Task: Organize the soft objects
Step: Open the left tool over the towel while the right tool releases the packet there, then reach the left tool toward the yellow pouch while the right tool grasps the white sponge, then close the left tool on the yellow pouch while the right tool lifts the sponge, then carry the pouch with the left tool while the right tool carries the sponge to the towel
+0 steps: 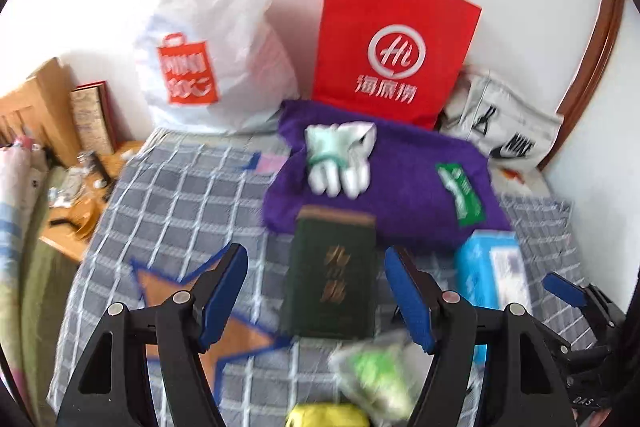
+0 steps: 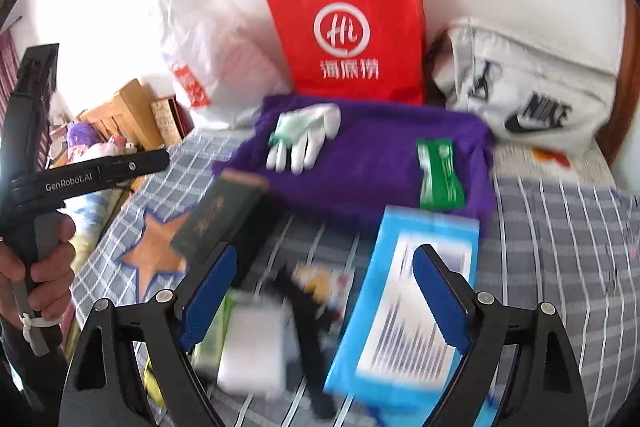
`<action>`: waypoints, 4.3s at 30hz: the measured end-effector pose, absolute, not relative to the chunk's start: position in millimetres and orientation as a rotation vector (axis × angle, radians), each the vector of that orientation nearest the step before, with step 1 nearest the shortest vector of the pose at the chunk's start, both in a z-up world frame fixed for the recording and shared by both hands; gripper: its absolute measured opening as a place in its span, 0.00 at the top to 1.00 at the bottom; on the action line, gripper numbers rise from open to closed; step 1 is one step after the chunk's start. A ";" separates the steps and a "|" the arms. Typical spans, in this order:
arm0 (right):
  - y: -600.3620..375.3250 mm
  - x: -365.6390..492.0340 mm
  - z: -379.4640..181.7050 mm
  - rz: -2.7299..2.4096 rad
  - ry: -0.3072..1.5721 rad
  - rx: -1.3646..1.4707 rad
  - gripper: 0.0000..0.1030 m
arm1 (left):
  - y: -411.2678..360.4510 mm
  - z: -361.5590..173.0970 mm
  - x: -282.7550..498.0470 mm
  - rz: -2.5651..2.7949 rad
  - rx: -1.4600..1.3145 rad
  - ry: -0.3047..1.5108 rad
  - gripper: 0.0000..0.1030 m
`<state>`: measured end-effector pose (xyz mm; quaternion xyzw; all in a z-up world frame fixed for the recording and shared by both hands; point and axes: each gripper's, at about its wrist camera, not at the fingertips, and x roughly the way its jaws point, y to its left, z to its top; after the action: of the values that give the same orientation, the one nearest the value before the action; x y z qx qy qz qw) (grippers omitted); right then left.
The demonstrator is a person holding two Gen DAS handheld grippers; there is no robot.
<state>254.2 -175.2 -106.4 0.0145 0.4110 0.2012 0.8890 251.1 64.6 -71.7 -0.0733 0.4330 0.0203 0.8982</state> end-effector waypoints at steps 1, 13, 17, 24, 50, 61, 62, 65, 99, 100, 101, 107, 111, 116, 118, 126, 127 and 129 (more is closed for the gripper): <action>-173.9 243.1 -110.2 0.419 0.865 0.023 0.14 | 66.6 -74.1 242.7 0.046 -0.162 0.900 0.33; -160.7 174.7 -141.5 0.438 0.888 0.041 0.14 | 100.5 -121.0 153.5 0.065 -0.273 0.961 0.33; -153.6 171.1 -151.5 0.433 0.893 0.044 0.14 | 110.8 -132.1 132.4 0.103 -0.297 0.957 0.33; -137.9 177.3 -169.7 0.423 0.925 0.030 0.22 | 121.2 -149.2 118.8 0.079 -0.320 0.976 0.33; -180.6 103.8 -152.5 0.410 0.793 -0.052 0.52 | 60.3 -184.6 123.8 -0.042 -0.292 1.100 0.24; -234.8 76.2 -194.4 0.314 0.863 -0.086 0.52 | 30.0 -197.3 135.5 -0.017 -0.216 1.143 0.19; -236.1 77.2 -197.3 0.316 0.872 -0.076 0.52 | 28.4 -198.6 137.7 -0.010 -0.201 1.148 0.19; -237.5 78.5 -206.5 0.328 0.893 -0.053 0.44 | 22.7 -199.6 138.7 0.006 -0.150 1.145 0.19; -232.6 102.1 -166.6 0.232 0.817 -0.022 0.52 | 82.9 -151.9 135.5 -0.005 -0.290 1.012 0.38; -232.5 103.1 -163.6 0.233 0.814 -0.019 0.52 | 82.5 -147.8 136.9 -0.008 -0.289 1.008 0.38; -232.4 104.1 -160.1 0.235 0.810 -0.019 0.52 | 82.2 -143.2 138.6 -0.010 -0.287 1.001 0.38; -228.6 116.4 -133.0 0.245 0.759 -0.044 0.52 | 80.8 -117.6 153.8 -0.030 -0.300 0.968 0.38; -227.4 131.2 -119.2 0.266 0.754 -0.037 0.51 | 78.5 -105.2 164.0 -0.033 -0.303 0.952 0.38; -225.8 146.3 -109.9 0.273 0.755 -0.034 0.51 | 75.9 -94.1 175.2 -0.038 -0.319 0.941 0.38; -226.7 153.4 -106.5 0.268 0.756 -0.027 0.51 | 73.7 -89.3 179.4 -0.040 -0.314 0.934 0.38; -229.1 176.5 -87.9 0.265 0.723 -0.019 0.51 | 67.5 -78.5 199.4 -0.045 -0.292 0.919 0.37; -229.5 181.5 -85.0 0.261 0.719 -0.019 0.51 | 66.5 -77.3 203.5 -0.046 -0.289 0.917 0.37; -229.6 189.4 -81.0 0.257 0.714 -0.016 0.51 | 64.9 -76.4 210.2 -0.049 -0.284 0.915 0.37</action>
<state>189.4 -229.6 -81.0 -0.0079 0.3484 0.1252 0.9289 210.2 64.9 -76.4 -0.1364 0.4401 -0.0237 0.8872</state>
